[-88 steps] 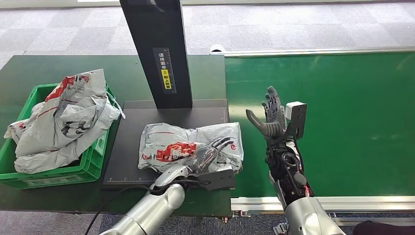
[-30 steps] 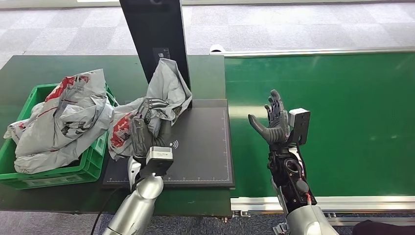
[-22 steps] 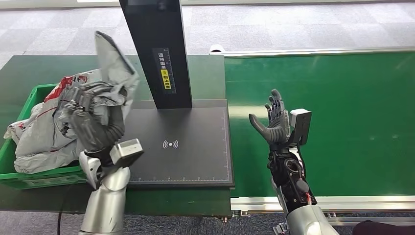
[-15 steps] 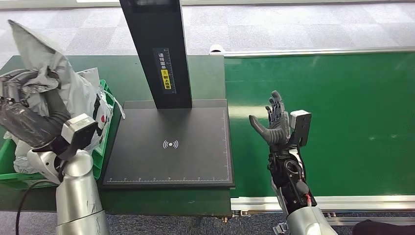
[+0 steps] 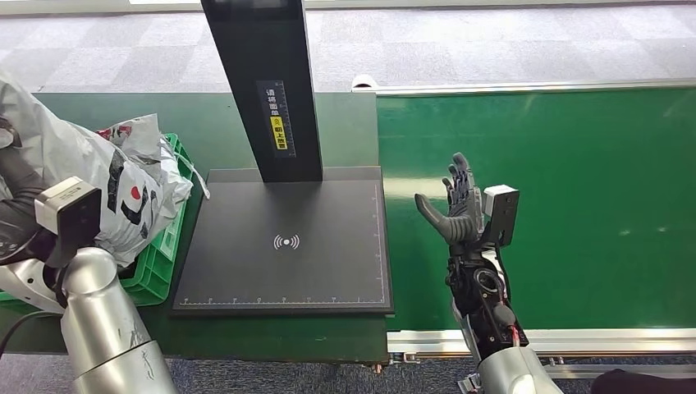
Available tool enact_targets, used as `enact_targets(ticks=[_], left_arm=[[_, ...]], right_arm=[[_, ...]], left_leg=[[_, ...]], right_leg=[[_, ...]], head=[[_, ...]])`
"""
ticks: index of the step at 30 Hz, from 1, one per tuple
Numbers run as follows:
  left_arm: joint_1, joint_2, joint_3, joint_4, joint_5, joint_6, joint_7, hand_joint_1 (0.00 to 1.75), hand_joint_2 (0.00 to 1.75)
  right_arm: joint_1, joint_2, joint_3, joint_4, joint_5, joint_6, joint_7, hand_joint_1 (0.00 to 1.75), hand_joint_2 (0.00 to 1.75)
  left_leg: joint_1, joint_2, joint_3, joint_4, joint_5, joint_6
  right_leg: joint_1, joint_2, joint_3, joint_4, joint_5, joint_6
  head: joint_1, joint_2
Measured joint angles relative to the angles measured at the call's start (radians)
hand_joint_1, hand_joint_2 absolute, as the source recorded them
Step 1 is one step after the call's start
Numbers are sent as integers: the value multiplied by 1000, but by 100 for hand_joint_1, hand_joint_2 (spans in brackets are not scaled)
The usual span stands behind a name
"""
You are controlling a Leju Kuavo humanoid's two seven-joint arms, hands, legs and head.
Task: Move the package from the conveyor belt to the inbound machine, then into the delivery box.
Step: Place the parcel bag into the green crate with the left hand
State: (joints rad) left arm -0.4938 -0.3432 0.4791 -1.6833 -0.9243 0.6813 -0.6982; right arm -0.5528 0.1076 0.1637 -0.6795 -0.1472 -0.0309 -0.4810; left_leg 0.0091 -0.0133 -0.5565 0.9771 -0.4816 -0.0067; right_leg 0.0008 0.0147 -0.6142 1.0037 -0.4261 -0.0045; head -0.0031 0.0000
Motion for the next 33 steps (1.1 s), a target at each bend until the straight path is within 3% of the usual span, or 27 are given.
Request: enact_targets(ticks=[17, 23, 33], left_arm=[[-46, 0, 17, -84, -33, 0, 0, 175, 175], [-66, 0, 12, -163, 172, 0, 0, 175, 175], [-36, 0, -64, -271, 364, 0, 0, 175, 175]], right_arm=[[2, 5, 0, -5, 16, 0, 6, 0, 175], [8, 5, 0, -13, 26, 1, 13, 0, 175], [7, 14, 0, -14, 38, 1, 21, 0, 175]], left_leg=[[0, 0, 0, 0, 0, 0], [0, 0, 0, 0, 0, 0], [0, 0, 0, 0, 0, 0]], right_leg=[[0, 0, 0, 0, 0, 0], [0, 0, 0, 0, 0, 0], [0, 0, 0, 0, 0, 0]], head=[[0, 0], [0, 0], [0, 0]])
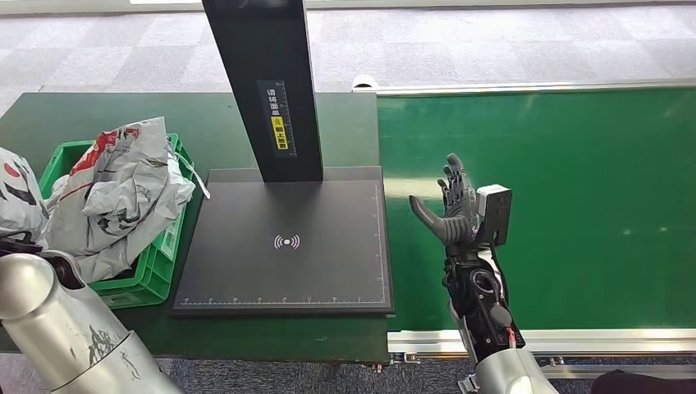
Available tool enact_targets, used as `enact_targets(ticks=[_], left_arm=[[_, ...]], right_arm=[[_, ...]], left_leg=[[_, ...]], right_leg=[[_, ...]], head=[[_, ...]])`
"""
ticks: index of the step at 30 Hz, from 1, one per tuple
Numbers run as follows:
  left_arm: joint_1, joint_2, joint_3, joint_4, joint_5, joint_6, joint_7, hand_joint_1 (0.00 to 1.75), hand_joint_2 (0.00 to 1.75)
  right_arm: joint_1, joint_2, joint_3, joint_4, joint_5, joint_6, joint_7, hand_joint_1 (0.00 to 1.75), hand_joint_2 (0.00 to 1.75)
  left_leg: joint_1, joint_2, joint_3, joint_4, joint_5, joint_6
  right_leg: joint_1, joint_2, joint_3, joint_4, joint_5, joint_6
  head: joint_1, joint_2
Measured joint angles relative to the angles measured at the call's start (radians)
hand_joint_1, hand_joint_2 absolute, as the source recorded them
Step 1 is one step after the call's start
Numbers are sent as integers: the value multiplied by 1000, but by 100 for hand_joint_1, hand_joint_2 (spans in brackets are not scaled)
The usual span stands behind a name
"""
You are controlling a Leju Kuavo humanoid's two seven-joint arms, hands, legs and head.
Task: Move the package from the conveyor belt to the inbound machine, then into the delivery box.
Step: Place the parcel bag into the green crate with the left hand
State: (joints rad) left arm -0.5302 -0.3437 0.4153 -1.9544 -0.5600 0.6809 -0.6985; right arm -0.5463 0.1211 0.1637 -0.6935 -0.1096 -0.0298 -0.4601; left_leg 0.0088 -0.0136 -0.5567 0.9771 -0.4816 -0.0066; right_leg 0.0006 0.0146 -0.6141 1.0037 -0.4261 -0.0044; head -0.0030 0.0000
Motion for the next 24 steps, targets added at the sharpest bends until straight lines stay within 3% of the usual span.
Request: enact_targets(ticks=[4, 7, 11, 16, 21, 23, 24], left_arm=[[41, 0, -43, -22, 131, 0, 0, 175, 175], [57, 0, -65, -37, 114, 0, 0, 172, 175], [45, 0, -62, -38, -38, 0, 1, 168, 175], [-42, 0, 50, 156, -485, 0, 41, 168, 175], [-60, 0, 102, 247, -501, 0, 51, 168, 175], [-62, 0, 112, 265, -499, 0, 51, 121, 175], [-64, 0, 116, 271, -500, 0, 51, 109, 175]], right_arm=[[-7, 6, 0, 0, 4, 0, 6, 0, 175], [-13, 8, 0, 1, 4, 1, 9, 0, 175], [-13, 9, 0, 0, 4, 3, 9, 0, 175], [4, 7, -4, -26, 5, -1, 9, 0, 175], [16, 3, -7, -39, 5, -3, 9, 0, 175], [17, 3, -7, -41, 5, -3, 9, 0, 175], [18, 3, -7, -42, 5, -3, 9, 0, 175]], left_leg=[[0, 0, 0, 0, 0, 0], [0, 0, 0, 0, 0, 0], [0, 0, 0, 0, 0, 0], [-1, -1, 2, 0, 1, 1], [0, 3, 2, 0, 1, 0], [0, 3, 2, 0, 1, 0], [0, 3, 2, 0, 1, 0]], right_leg=[[0, 0, 0, 0, 0, 0], [0, 0, 0, 0, 0, 0], [0, 0, 0, 0, 0, 0], [0, -1, 2, 0, 1, -1], [0, 3, 0, 0, 2, -1], [0, 2, 0, 0, 2, -1], [0, 2, 0, 0, 2, -1]], head=[[0, 0], [0, 0], [0, 0], [0, 0], [0, 0], [0, 0], [0, 0]])
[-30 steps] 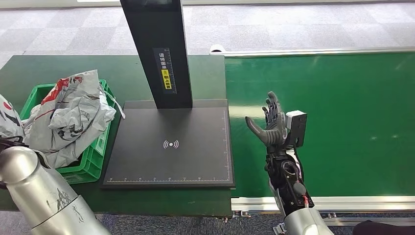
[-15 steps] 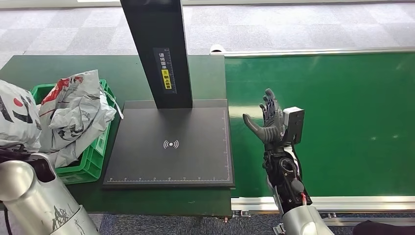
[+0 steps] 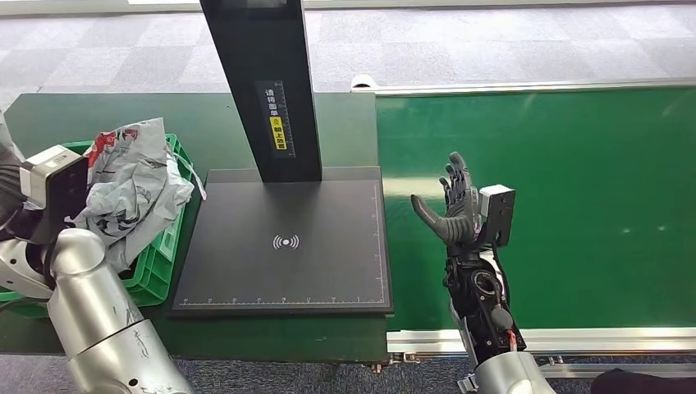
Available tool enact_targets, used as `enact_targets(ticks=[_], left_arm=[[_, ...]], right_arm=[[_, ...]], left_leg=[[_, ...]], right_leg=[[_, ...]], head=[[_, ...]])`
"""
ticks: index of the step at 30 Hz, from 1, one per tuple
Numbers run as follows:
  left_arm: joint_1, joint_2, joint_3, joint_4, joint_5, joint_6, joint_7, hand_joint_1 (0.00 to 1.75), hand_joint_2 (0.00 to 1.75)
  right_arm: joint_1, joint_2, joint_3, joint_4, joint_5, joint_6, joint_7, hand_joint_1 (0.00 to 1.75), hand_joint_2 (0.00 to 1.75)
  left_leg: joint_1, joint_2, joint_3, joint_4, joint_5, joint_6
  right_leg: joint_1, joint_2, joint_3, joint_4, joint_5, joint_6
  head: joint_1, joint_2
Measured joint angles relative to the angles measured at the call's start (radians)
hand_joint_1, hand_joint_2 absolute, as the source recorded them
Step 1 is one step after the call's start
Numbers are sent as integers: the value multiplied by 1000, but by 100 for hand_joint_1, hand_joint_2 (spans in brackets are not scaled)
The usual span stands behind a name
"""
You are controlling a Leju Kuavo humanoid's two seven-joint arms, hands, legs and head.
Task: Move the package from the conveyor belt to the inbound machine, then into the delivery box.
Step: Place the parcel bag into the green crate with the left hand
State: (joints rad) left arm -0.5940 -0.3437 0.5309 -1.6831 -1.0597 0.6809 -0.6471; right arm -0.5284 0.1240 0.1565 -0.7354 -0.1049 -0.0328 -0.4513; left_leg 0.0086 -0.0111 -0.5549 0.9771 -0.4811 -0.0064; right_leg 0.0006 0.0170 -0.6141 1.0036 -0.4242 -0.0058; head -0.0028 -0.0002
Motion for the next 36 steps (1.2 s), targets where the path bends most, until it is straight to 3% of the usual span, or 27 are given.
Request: enact_targets(ticks=[1, 2, 3, 5, 7, 9, 16, 20, 22, 25, 31, 33, 36], left_arm=[[-2, 0, 4, 7, -10, 0, 10, 104, 175], [-5, 0, 7, 22, -41, 0, 39, 120, 175], [-10, 3, 9, 49, -97, 0, 95, 148, 175], [-20, 25, 2, 143, -249, 0, 285, 167, 175], [-31, 74, -25, 278, -356, 0, 486, 173, 175], [-50, 132, -58, 419, -393, 0, 606, 175, 175], [-127, 268, -120, 774, -418, 0, 718, 172, 175], [-175, 305, -146, 931, -416, -11, 710, 128, 175], [-196, 313, -163, 996, -412, -48, 697, 114, 175], [-216, 317, -185, 1056, -409, -118, 699, 110, 175], [-240, 324, -219, 1127, -409, -167, 731, 106, 175], [-250, 327, -233, 1156, -410, -177, 740, 80, 175], [-254, 329, -239, 1169, -409, -174, 746, 16, 175]], right_arm=[[1, 0, 0, 0, 0, 0, 0, 0, 175], [2, -1, 0, -2, 0, 0, 0, 0, 175], [3, -2, 0, -4, 0, 0, 1, 0, 175], [5, -2, -1, -10, 3, 4, 6, 0, 175], [5, -3, -1, -14, 7, 12, 13, 0, 175], [5, -5, -1, -15, 11, 20, 18, 0, 175], [4, -7, 0, -15, 16, 42, 22, 0, 175], [4, -8, 1, -15, 18, 47, 22, 0, 175], [3, -9, 1, -15, 19, 54, 23, 0, 175], [2, -11, 2, -15, 21, 63, 23, 0, 175], [-3, -12, 3, -13, 26, 68, 23, 0, 175], [-4, -13, 3, -12, 28, 69, 23, 0, 175], [-5, -13, 3, -12, 29, 70, 23, 0, 175]], left_leg=[[0, 0, 0, 0, 0, 0], [0, 0, 0, 0, 0, 0], [0, -1, 0, 0, 0, 0], [-1, -2, 0, 0, 0, 0], [0, -1, 0, 0, 1, 0], [0, -1, 0, 0, 1, -1], [0, 0, 0, 0, 2, -1], [0, 0, 0, 0, 2, -1], [0, 0, 0, 0, 2, -1], [0, -1, 0, 0, 2, -1], [0, -1, 0, 0, 2, -1], [0, -1, 0, 0, 2, -1], [0, -1, 0, 0, 2, -1]], right_leg=[[0, 0, 0, 0, 0, 0], [0, 0, 0, 0, 0, 0], [0, -1, 0, 0, 0, 0], [0, -1, 0, 0, 0, 1], [0, -1, 1, 0, 0, 0], [0, -1, 0, 0, 1, -1], [0, 0, 0, 0, 1, -1], [0, 0, 0, 0, 1, -1], [0, 0, 0, 0, 1, -1], [0, -1, 0, 0, 1, 0], [0, 0, 1, 0, 1, -1], [0, 0, 1, 0, 1, -1], [0, 0, 1, 0, 1, -1]], head=[[0, 0], [0, 0], [0, 0], [0, 0], [0, 0], [0, 0], [0, 0], [0, 0], [0, 0], [0, 0], [0, 0], [0, 0], [0, 0]])
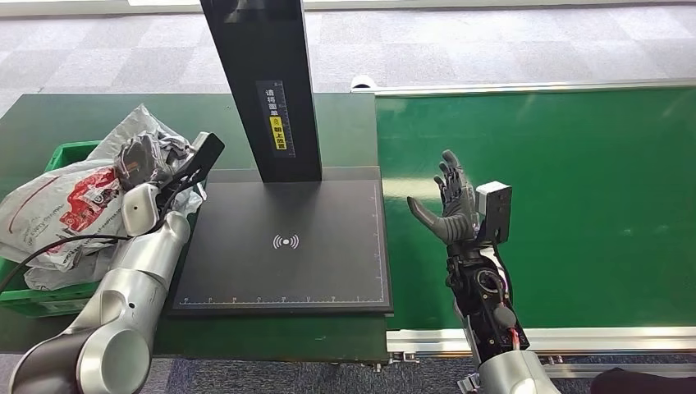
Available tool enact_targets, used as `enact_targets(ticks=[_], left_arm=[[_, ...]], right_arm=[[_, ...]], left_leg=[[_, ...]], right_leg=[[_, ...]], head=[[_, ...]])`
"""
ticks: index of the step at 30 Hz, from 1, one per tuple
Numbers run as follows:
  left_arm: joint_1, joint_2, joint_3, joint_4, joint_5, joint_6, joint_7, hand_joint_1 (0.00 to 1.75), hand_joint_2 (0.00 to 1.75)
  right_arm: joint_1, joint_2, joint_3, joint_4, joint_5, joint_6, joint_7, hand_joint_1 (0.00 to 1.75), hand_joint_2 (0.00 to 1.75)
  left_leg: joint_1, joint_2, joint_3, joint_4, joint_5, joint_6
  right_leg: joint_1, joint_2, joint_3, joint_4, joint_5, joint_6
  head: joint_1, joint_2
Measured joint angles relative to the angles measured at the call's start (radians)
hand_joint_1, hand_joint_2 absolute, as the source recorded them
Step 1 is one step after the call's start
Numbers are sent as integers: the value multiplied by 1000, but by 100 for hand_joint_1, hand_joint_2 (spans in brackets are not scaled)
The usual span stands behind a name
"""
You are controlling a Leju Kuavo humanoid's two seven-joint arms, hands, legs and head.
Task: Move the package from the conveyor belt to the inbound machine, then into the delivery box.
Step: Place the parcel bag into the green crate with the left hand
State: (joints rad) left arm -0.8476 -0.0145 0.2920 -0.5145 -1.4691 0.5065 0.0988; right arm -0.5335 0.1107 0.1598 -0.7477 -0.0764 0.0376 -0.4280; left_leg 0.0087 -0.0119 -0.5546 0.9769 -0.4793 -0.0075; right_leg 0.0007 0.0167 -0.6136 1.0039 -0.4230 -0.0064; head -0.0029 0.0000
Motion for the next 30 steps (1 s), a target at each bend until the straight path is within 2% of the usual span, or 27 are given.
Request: enact_targets(ticks=[2, 6, 9, 12, 14, 17, 20, 23, 27, 30], left_arm=[[-1, 1, -2, 4, 2, 10, 5, 0, 175], [3, 2, -7, 6, 38, 101, -34, 0, 175], [10, -6, -4, 1, 169, 167, -155, 0, 175], [21, -30, 5, -36, 389, 177, -350, 0, 175], [31, -51, 7, -79, 518, 177, -437, 0, 175], [51, -76, -10, -154, 618, 176, -450, 0, 175], [77, -97, -17, -241, 610, 177, -470, 0, 175], [94, -123, 11, -313, 602, 177, -562, 0, 175], [121, -180, 87, -438, 619, 177, -750, 0, 175], [155, -221, 113, -560, 693, 177, -792, 0, 175]], right_arm=[[0, 0, 0, 0, 1, 1, 0, 0, 175], [-1, 0, 0, 0, 2, 2, 0, 0, 175], [-1, 0, 2, 0, 1, 2, 0, 0, 175], [-2, -1, 3, 3, 1, 2, -4, 0, 175], [-3, -1, 3, 7, 0, 2, -11, 0, 175], [-7, -1, 4, 15, -2, 2, -21, 0, 175], [-11, -1, 4, 22, -3, 2, -25, 0, 175], [-15, -2, 5, 30, -6, 2, -30, 0, 175], [-20, -2, 9, 37, -11, 1, -35, 0, 175], [-20, -2, 9, 42, -12, -1, -39, 0, 175]], left_leg=[[0, 0, 0, 0, 0, 0], [0, 0, 0, 0, 0, 0], [0, 0, 0, 0, 0, 0], [0, 0, -1, 0, 0, 0], [0, 0, -1, 0, 0, 0], [0, 0, -1, 0, 0, 0], [0, 0, -1, 0, 0, 0], [0, 0, -1, 0, 0, 0], [0, 0, -1, 0, 0, 0], [0, 0, -1, 0, 0, 0]], right_leg=[[0, 0, 0, 0, 0, 0], [0, 0, 0, 0, 0, 0], [0, 0, 0, 0, 0, 0], [0, 0, 0, 0, 0, 0], [0, 0, 0, 0, 0, 0], [0, 0, 0, 0, 0, 0], [0, 0, 0, 0, 0, 0], [0, 0, 0, 0, 0, 0], [0, 0, 0, 0, 0, 0], [0, 0, 0, 0, 0, 0]], head=[[0, 0], [0, 0], [0, 0], [0, 0], [0, 0], [0, 0], [0, 0], [0, 0], [0, 0], [0, 0]])
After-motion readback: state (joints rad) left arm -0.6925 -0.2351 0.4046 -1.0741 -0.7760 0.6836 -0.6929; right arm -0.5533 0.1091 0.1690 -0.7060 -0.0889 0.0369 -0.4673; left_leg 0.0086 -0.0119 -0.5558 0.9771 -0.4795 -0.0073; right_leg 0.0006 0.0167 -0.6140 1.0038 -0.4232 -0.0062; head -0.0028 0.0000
